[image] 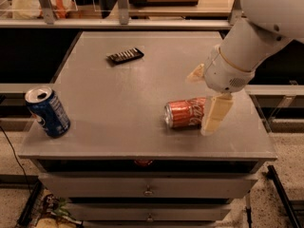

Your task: Move coke can near pepsi can

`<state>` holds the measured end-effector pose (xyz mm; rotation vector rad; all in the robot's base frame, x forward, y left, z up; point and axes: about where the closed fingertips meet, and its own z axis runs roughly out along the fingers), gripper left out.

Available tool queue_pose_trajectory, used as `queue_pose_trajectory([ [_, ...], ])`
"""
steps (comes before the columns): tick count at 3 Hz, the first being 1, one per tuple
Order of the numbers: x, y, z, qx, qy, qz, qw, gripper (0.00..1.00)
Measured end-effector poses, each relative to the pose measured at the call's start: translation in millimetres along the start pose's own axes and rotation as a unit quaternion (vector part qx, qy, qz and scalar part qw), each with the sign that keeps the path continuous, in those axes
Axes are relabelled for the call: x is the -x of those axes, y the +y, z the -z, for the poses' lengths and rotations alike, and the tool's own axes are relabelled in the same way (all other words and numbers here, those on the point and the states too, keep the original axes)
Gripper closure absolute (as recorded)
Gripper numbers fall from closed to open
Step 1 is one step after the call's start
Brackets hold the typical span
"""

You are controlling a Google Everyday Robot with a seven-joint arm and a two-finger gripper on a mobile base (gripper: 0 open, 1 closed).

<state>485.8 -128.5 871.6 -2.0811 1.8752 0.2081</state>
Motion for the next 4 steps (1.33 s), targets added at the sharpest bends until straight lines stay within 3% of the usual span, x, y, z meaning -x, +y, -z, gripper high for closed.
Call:
queue_pose_trajectory([
  [2, 0.1, -5.2, -13.0, 0.008, 0.000, 0.005, 1.0000, 0.64],
  [3, -0.8, -13.1, -1.3, -0.004, 0.003, 0.006, 1.0000, 0.88],
  [4, 0.3, -25.9, 23.6, -0.030, 0.003, 0.011, 0.9995, 1.00],
])
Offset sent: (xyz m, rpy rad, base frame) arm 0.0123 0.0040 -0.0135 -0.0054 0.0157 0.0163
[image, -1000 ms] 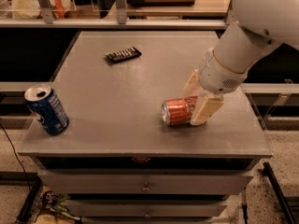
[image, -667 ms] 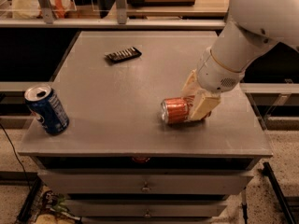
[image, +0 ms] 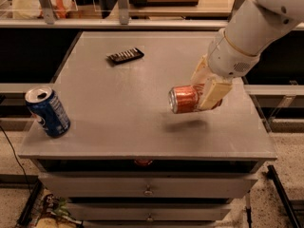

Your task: Move coke can near pepsi can

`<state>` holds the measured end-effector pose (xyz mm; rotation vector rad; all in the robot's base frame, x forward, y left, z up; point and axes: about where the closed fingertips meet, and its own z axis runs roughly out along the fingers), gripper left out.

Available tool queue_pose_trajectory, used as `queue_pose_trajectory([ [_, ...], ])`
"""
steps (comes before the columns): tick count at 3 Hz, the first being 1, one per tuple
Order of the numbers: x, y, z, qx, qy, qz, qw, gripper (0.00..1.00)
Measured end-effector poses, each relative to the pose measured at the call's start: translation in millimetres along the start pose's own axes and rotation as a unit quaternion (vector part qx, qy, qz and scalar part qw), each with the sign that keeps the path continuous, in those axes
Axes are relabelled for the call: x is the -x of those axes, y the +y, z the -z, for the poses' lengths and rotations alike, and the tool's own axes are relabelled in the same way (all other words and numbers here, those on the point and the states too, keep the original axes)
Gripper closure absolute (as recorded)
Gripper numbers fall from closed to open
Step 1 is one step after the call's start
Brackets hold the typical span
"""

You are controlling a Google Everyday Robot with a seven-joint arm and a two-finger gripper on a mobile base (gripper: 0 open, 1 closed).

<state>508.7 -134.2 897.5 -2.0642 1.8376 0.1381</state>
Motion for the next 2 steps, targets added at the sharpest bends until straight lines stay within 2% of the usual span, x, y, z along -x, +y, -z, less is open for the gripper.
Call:
queue_pose_trajectory([
  [1, 0.0, 0.0, 0.0, 0.000, 0.000, 0.000, 1.0000, 1.00],
  [2, 17.0, 5.0, 8.7, -0.011, -0.011, 0.033, 0.9993, 1.00],
])
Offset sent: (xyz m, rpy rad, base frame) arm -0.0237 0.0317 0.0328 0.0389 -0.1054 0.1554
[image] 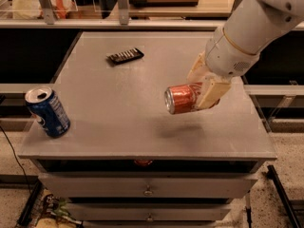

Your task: Move coke can near pepsi can

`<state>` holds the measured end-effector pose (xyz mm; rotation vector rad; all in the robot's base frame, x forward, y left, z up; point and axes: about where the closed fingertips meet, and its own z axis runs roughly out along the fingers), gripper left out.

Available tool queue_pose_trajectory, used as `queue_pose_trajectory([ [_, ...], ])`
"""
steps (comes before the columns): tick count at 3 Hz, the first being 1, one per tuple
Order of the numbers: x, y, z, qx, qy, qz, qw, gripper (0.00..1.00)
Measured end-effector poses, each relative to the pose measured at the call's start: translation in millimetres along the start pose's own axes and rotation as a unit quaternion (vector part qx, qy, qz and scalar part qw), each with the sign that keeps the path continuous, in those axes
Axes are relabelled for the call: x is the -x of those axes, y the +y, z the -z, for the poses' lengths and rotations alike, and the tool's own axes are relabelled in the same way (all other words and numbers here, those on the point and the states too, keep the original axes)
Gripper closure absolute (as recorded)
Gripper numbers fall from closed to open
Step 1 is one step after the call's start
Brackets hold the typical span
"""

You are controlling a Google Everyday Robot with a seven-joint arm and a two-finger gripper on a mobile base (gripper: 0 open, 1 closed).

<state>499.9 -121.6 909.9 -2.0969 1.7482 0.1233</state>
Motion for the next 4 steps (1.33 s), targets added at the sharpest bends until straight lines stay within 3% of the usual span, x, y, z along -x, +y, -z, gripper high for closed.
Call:
queue_pose_trajectory([
  [1, 42.9, 12.5, 7.9, -0.004, -0.020, 0.068, 0.9975, 1.00],
  [2, 107.1, 26.9, 0.2, 0.014, -0.050, 0.160, 0.9857, 1.00],
  [3, 107.1, 27.3, 0.6, 0.013, -0.050, 0.160, 0.9858, 1.00],
  [4, 123.4, 21.3, -10.5, 0.012, -0.059, 0.184, 0.9812, 1.00],
])
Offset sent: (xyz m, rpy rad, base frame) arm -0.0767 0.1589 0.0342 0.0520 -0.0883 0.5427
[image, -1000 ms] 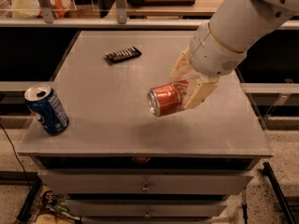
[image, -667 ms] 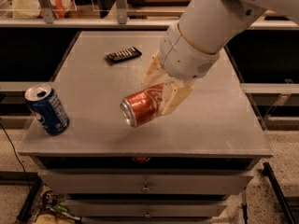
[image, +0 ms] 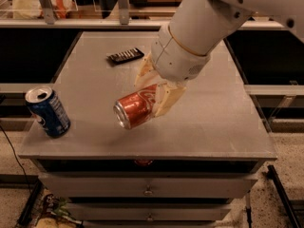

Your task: Move coke can near pepsi can

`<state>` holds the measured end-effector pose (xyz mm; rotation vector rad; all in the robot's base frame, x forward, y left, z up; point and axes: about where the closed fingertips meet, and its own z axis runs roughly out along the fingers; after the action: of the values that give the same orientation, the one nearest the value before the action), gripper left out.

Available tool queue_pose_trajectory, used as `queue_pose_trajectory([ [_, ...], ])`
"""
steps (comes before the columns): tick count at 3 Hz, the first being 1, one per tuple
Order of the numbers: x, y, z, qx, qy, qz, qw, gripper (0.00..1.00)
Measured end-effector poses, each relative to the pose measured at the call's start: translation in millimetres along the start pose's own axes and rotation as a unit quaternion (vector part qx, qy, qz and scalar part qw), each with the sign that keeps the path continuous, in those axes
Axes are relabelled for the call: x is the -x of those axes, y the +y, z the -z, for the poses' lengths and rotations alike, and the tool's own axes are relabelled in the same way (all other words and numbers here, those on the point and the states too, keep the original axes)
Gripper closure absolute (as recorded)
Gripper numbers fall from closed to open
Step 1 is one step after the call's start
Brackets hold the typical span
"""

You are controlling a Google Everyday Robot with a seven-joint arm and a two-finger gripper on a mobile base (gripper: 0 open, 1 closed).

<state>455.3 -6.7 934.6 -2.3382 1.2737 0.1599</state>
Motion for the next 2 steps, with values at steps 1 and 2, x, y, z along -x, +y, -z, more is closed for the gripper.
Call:
queue_pose_trajectory([
  [1, 20.5, -18.1, -18.9, 0.002, -0.018, 0.037, 0.9991, 1.00],
  [2, 27.9, -35.8, -40.2, 0.002, -0.029, 0.061, 0.9977, 1.00],
])
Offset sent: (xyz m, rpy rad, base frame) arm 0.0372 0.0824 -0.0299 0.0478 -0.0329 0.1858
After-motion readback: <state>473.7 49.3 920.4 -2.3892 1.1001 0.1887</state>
